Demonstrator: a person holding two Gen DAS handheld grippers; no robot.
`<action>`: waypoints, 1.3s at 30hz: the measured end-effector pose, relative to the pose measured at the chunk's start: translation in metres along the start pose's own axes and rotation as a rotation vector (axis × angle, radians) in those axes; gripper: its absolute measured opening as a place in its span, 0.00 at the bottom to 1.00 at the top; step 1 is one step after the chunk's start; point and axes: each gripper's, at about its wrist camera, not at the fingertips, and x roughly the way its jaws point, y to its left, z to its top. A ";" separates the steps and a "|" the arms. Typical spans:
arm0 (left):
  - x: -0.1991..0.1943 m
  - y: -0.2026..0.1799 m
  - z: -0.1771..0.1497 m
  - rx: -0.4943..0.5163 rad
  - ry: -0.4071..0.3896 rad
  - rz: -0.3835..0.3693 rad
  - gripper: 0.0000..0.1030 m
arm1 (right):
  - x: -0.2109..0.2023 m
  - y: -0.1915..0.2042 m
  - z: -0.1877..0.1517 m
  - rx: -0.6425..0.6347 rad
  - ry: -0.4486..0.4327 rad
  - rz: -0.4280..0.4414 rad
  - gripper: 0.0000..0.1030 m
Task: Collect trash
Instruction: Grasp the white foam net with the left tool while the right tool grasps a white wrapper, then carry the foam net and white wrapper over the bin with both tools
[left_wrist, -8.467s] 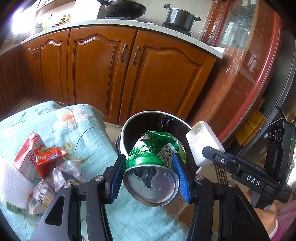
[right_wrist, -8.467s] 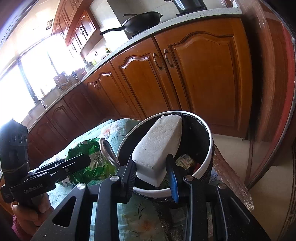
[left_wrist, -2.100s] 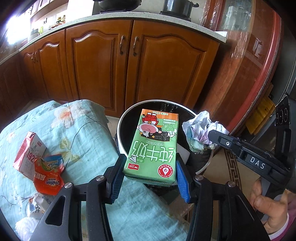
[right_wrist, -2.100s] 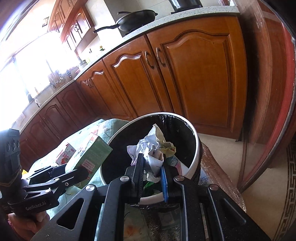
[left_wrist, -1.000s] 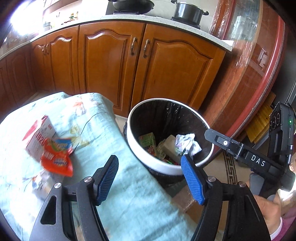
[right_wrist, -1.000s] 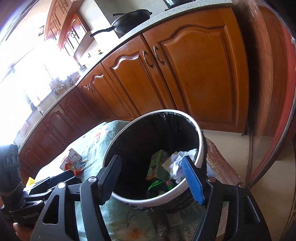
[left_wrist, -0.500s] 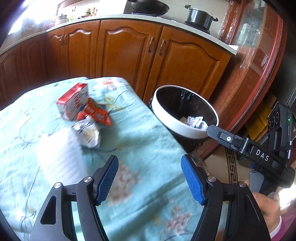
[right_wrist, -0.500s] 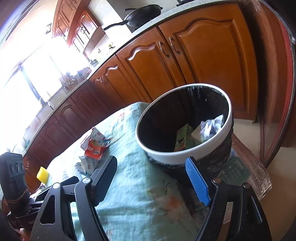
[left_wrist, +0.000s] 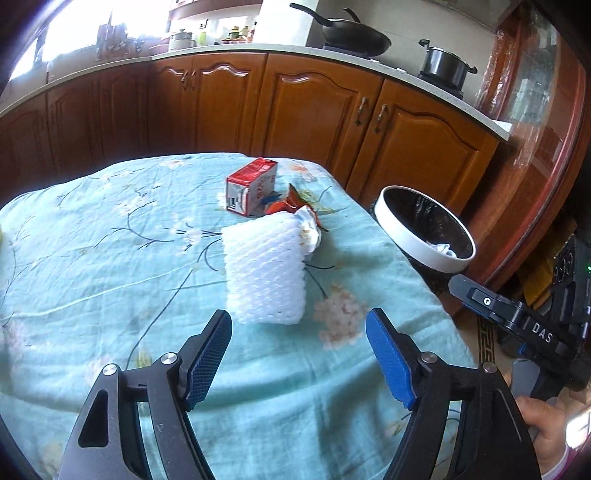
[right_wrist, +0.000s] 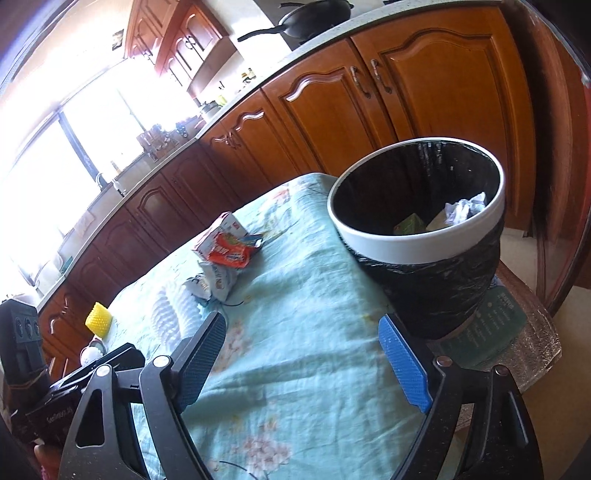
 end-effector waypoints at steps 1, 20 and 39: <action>0.000 0.004 0.000 -0.014 0.004 0.006 0.73 | 0.001 0.003 -0.002 -0.005 -0.003 0.002 0.84; 0.063 0.039 0.026 -0.085 0.051 -0.008 0.48 | 0.052 0.054 0.006 -0.065 0.083 0.087 0.83; 0.050 0.066 0.030 -0.080 0.032 -0.081 0.12 | 0.132 0.093 0.024 -0.154 0.173 0.110 0.09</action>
